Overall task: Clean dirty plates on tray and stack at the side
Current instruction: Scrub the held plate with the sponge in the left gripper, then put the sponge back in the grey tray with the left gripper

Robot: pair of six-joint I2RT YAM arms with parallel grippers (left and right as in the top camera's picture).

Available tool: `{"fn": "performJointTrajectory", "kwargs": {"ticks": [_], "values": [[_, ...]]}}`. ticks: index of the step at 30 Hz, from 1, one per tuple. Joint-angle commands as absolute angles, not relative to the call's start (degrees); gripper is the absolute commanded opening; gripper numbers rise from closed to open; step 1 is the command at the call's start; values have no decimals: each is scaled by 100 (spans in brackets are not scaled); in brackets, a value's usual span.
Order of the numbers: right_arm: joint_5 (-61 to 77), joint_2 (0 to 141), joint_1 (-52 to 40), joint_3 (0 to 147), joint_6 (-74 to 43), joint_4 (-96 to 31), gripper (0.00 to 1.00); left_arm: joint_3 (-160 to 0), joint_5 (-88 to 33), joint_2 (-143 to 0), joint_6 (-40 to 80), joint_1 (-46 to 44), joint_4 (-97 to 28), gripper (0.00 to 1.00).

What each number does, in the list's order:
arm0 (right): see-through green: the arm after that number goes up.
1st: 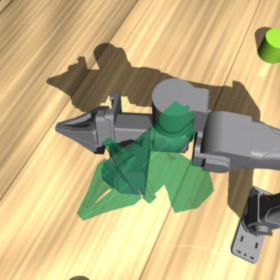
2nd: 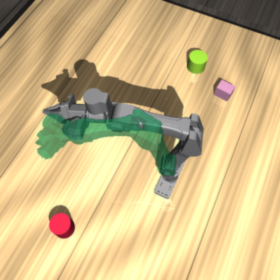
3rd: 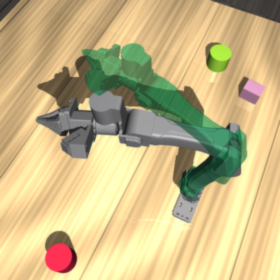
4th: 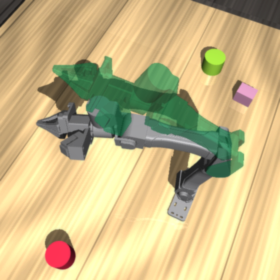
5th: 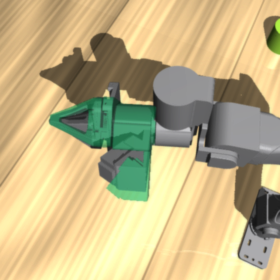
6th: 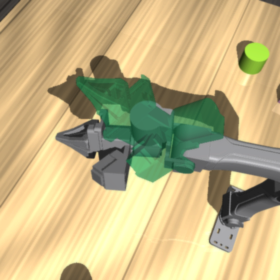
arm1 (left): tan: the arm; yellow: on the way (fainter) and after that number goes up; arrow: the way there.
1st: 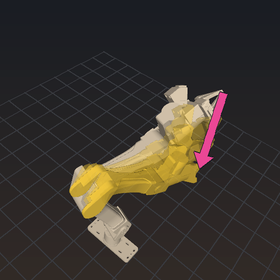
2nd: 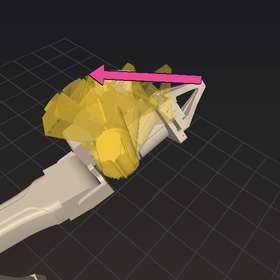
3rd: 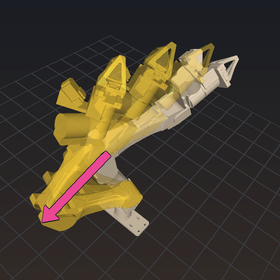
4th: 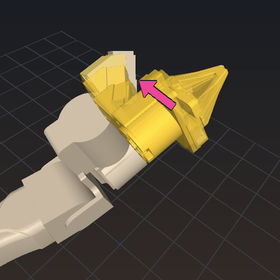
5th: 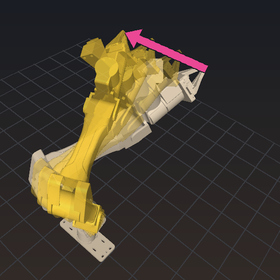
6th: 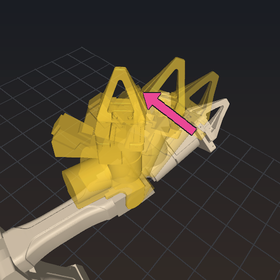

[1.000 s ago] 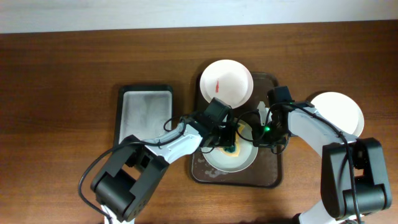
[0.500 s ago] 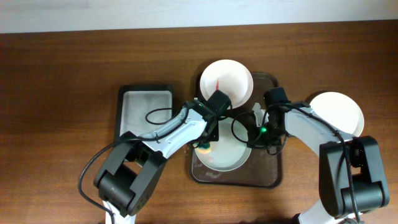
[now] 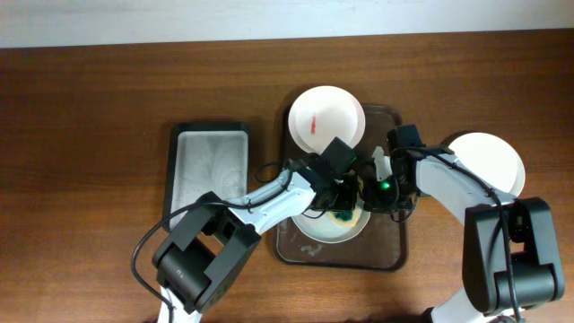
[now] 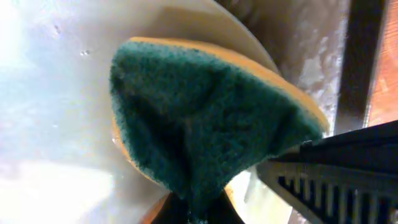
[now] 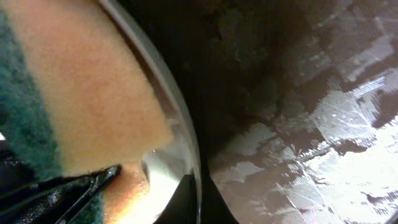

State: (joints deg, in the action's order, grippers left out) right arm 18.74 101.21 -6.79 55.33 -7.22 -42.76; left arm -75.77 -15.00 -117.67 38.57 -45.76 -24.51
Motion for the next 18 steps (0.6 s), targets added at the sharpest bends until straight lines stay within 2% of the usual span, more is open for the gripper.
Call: {"fn": "performJointTrajectory", "kwargs": {"ticks": [1,5,8,14,18], "values": [[1590,10232,-749,5457,-576,-4283,4,-7489,-460,-12064,3267,-4246,-3173,0],[1588,10232,-749,5457,-578,-4283,4,-7749,770,-12064,3269,-3656,-4460,0],[1588,10232,-749,5457,-578,-4283,4,-8058,1229,-12064,3269,-3496,-5026,0],[1588,10191,-746,5459,-578,-4287,4,-9255,1028,-11979,3269,-3579,-6307,0],[1586,9618,-746,5461,-578,-4421,4,-9614,687,-11214,3153,-3533,-6801,0]]}}
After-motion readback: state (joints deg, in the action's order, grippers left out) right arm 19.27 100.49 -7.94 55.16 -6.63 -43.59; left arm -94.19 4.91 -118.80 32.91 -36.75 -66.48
